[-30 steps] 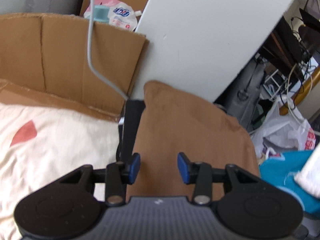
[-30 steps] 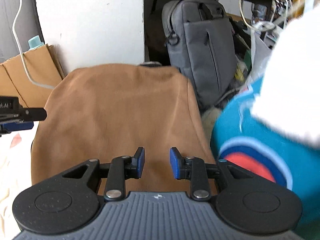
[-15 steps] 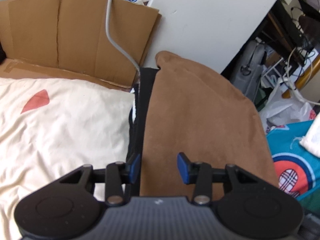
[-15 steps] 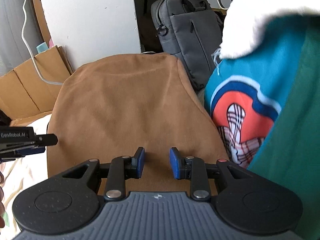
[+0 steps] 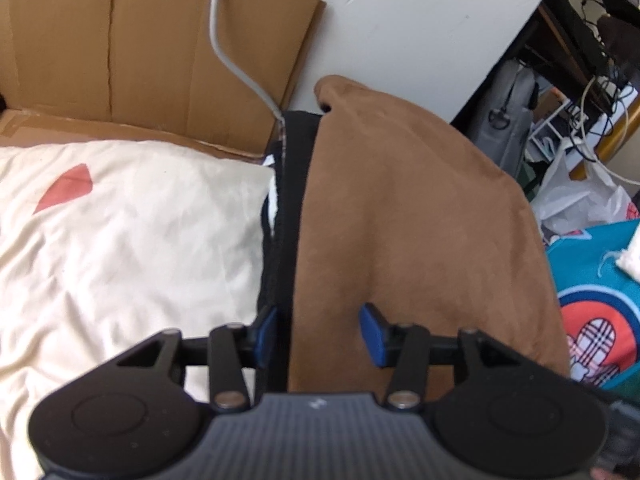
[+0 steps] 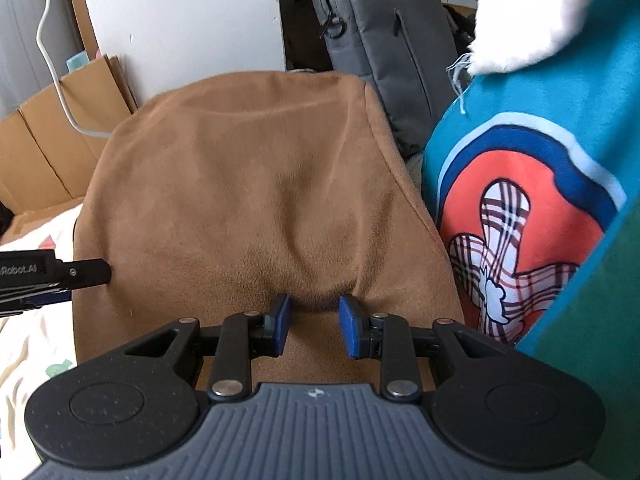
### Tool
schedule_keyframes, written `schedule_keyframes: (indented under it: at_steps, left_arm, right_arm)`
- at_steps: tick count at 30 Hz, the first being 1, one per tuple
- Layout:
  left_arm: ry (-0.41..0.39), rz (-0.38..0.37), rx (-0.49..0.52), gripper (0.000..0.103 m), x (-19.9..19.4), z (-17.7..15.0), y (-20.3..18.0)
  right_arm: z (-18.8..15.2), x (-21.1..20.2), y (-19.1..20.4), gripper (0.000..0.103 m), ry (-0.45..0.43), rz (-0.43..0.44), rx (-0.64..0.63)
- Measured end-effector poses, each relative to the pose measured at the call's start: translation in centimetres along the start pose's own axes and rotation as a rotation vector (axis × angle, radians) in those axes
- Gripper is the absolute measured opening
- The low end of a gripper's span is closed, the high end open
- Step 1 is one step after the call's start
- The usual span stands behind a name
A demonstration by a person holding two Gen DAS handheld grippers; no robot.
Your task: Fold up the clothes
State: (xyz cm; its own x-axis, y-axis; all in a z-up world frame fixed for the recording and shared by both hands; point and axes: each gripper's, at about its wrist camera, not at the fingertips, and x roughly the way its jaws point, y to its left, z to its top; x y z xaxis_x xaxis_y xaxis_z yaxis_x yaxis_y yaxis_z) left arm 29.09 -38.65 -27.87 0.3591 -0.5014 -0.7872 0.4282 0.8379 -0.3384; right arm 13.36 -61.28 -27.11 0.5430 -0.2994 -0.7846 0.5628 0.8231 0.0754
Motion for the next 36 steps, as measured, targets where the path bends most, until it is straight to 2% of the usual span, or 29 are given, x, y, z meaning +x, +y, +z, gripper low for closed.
schedule_keyframes:
  at_steps: [6,13,15,17,22,24,29,32,34,36]
  left_arm:
    - [-0.007,0.02,-0.005,0.049,-1.4,0.2,-0.3]
    - [0.008,0.027,0.08,0.051,-4.9,-0.2,-2.1]
    - [0.006,0.032,0.094,0.057,-5.7,-0.4,-2.3]
    - [-0.006,0.044,0.134,0.058,-7.2,-0.7,-2.7]
    - [-0.014,0.051,0.153,0.065,-10.0,-1.4,-2.5]
    - [-0.042,0.056,0.138,0.073,-11.7,-1.7,-2.1]
    - [-0.071,0.076,0.151,0.077,-14.5,-2.0,-1.5]
    - [-0.074,0.08,0.159,0.079,-16.9,-2.1,-0.7]
    - [-0.095,0.073,0.129,0.083,-18.8,-2.0,0.2]
    - [-0.126,0.089,0.118,0.095,-20.5,-2.1,0.8]
  right_arm:
    - [0.2,-1.3,-0.4,0.033,0.019,0.024,0.031]
    - [0.0,-3.4,-0.2,0.052,0.032,0.046,0.02]
    - [0.0,-4.0,-0.2,0.061,0.035,0.055,0.021]
    - [0.0,-4.7,-0.1,0.069,0.033,0.06,0.017]
    - [0.1,-6.4,0.3,0.082,0.013,0.071,0.009]
    - [0.2,-6.9,0.6,0.086,0.014,0.083,-0.003]
    - [0.4,-8.7,1.6,0.101,-0.008,0.103,-0.031]
    - [0.5,-10.0,2.1,0.103,-0.044,0.105,-0.049]
    - [0.5,-10.8,2.5,0.103,-0.055,0.113,-0.068]
    - [0.5,-11.7,3.0,0.103,-0.047,0.119,-0.095]
